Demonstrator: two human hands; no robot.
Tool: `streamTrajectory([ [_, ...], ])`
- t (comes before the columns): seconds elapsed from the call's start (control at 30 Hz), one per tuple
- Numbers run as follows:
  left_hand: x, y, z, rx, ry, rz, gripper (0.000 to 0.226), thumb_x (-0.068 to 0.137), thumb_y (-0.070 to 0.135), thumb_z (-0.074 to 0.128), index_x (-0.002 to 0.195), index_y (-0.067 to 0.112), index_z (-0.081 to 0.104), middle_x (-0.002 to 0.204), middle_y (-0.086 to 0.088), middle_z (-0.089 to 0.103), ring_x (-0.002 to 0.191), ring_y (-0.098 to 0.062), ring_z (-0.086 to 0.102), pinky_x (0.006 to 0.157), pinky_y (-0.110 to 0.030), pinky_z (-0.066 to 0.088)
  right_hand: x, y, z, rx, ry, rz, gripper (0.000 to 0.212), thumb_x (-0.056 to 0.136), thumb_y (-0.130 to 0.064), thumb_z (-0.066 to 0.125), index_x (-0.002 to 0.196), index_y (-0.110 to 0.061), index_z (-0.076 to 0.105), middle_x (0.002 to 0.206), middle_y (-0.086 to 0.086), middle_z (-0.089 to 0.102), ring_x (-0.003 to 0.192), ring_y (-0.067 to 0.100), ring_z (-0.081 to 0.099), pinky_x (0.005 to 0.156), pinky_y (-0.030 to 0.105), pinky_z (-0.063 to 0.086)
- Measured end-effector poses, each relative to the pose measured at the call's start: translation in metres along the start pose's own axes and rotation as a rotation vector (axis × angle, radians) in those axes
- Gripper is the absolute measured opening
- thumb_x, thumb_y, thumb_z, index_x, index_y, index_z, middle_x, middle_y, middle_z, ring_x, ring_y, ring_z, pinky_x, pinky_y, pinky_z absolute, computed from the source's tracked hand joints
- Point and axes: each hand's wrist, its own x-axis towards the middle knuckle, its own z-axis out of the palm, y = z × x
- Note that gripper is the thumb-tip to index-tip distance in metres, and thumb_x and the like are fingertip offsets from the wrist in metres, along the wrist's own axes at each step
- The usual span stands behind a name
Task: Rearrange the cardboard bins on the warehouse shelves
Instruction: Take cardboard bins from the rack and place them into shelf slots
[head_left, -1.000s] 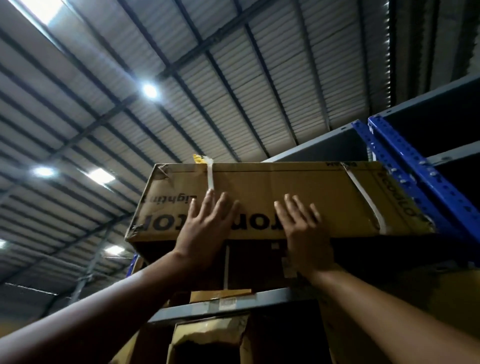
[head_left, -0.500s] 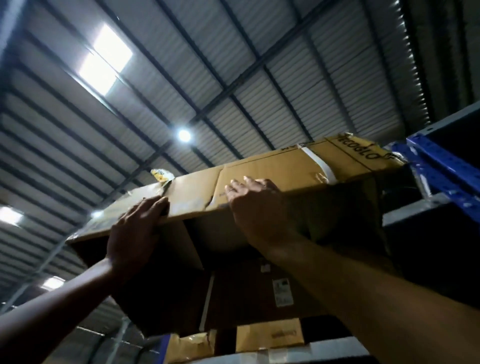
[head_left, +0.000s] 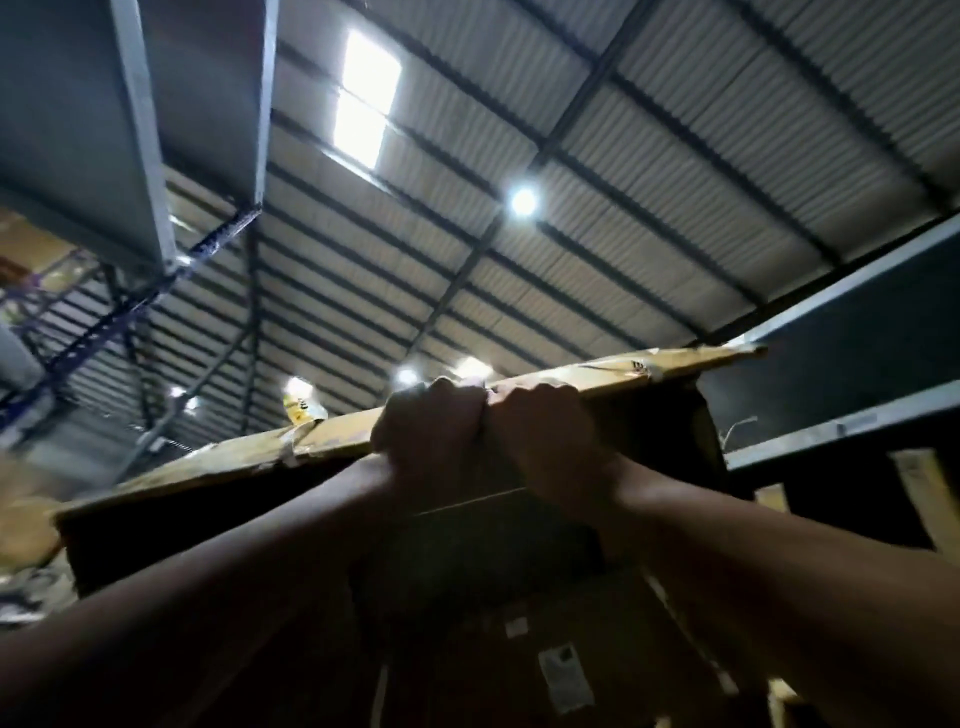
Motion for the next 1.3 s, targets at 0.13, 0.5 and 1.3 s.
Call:
streamTrajectory([
  [0.13,-0.052,-0.049,0.034,0.172,-0.116,0.106,0.024,0.093,0.040,0.046,0.103,0.025,0.061,0.105,0.000,0.068,0.099,-0.025,0.067,0.071,-0.033,0.047,-0.024,-0.048,0.051,-0.019,0.018,-0.115,0.015,0.064,-0.034,0.068,0.060,-0.021,0.063,0.052,-0.005,0.059,0.042,0.014,0.059,0.042,0.019,0.035],
  [0.5,-0.297,-0.159,0.146,0.055,-0.969,0.222,0.042,0.094,0.020,0.052,0.131,0.040,0.056,0.117,-0.004,0.069,0.104,-0.028,0.067,0.082,-0.040,0.053,-0.234,-0.182,0.137,0.279,-0.947,0.145,0.029,0.095,-0.021,0.052,0.123,-0.020,0.059,0.125,0.008,0.060,0.118,0.031,0.057,0.090,0.039,0.047],
  [1.3,-0.683,-0.061,0.120,-0.552,-1.644,-0.107,0.041,0.063,0.003,0.058,0.097,0.020,0.070,0.093,-0.010,0.071,0.092,-0.035,0.065,0.071,-0.037,0.050,-0.523,-0.308,0.047,0.270,-1.573,0.183,0.039,0.091,-0.013,0.054,0.129,-0.014,0.047,0.123,0.009,0.058,0.113,0.029,0.058,0.071,0.035,0.037],
])
